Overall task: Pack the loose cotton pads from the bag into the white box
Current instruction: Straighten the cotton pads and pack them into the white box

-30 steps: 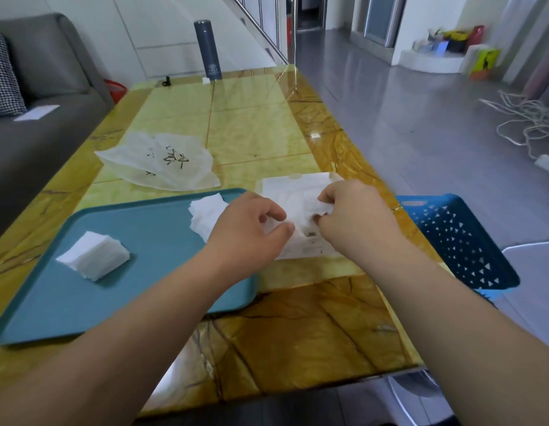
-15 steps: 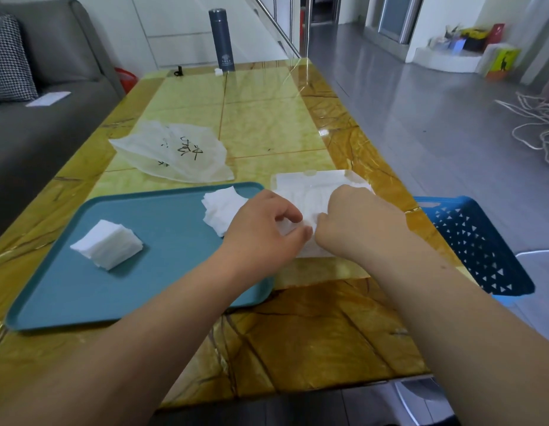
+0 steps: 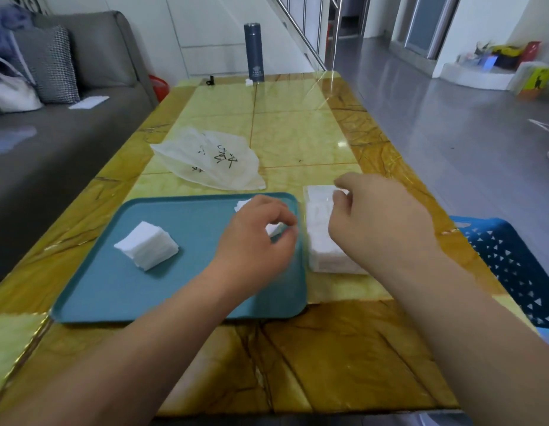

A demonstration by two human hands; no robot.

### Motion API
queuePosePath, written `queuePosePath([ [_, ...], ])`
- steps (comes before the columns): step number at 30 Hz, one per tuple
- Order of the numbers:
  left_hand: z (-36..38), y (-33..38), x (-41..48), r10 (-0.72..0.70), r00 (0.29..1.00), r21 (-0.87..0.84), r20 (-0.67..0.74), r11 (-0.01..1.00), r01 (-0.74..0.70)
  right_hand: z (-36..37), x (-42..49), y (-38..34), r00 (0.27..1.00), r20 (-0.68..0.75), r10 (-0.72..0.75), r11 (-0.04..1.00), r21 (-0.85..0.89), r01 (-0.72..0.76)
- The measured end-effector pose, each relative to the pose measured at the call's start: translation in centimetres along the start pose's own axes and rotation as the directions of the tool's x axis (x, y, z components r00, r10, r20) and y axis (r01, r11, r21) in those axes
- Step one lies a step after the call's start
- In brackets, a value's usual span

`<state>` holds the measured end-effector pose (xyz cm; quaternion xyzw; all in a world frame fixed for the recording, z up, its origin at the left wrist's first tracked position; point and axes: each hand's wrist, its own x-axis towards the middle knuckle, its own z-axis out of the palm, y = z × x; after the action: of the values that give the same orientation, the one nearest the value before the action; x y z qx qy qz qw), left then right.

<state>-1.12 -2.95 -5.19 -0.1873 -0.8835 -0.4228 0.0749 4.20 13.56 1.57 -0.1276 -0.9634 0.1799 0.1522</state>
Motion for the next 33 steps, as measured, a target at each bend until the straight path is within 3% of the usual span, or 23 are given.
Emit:
queuePosePath([
  [2, -1.4, -1.8, 0.8, -0.062, 0.998, 0.144, -0.004, 0.988, 0.062, 1.1, -0.5, -2.1, 0.995, 0.045, -0.094, 0.987, 0.132, 0.087],
  [5, -2.8, -3.6, 2.5, -0.165, 0.978, 0.338, 0.125, 0.934, 0.115, 3.0, -0.7, -4.3, 0.968, 0.222, -0.12, 0.97, 0.234, 0.066],
  [11, -2.5, -4.5, 5.1, -0.181, 0.862, 0.453, 0.473, 0.889, -0.062, 5.0, 0.4, -5.7, 0.952, 0.28, -0.126, 0.916, 0.402, 0.003],
  [18, -4.7, -5.9, 1.6, -0.128, 0.905, 0.352, 0.405, 0.936, -0.025, 6.9, -0.3, -6.1, 0.958, 0.268, -0.098, 0.853, 0.519, -0.057],
  [22, -7.0, -6.0, -1.1, -0.145, 0.882, 0.388, 0.448, 0.92, -0.046, 7.9, -0.9, -6.2, 0.912, 0.405, -0.072, 0.857, 0.493, -0.151],
  [24, -8.1, -5.8, -2.2, -0.163, 0.889, 0.348, 0.428, 0.938, 0.005, 8.8, -1.1, -6.0, 0.895, 0.44, -0.066, 0.892, 0.429, -0.145],
  [27, -8.9, -6.3, -2.8, -0.214, 0.952, 0.282, 0.22, 0.948, 0.148, 9.4, -0.9, -6.1, 0.891, 0.453, -0.024, 0.879, 0.434, -0.197],
  [29, -8.9, -6.5, -3.1, -0.27, 0.953, 0.307, 0.135, 0.926, 0.219, 9.6, -0.8, -6.2, 0.889, 0.458, -0.016, 0.859, 0.462, -0.222],
  [33, -8.4, -7.0, -3.4, -0.33, 0.926, 0.235, 0.182, 0.929, 0.285, 10.5, -0.6, -6.3, 0.87, 0.489, -0.067, 0.854, 0.478, -0.203],
])
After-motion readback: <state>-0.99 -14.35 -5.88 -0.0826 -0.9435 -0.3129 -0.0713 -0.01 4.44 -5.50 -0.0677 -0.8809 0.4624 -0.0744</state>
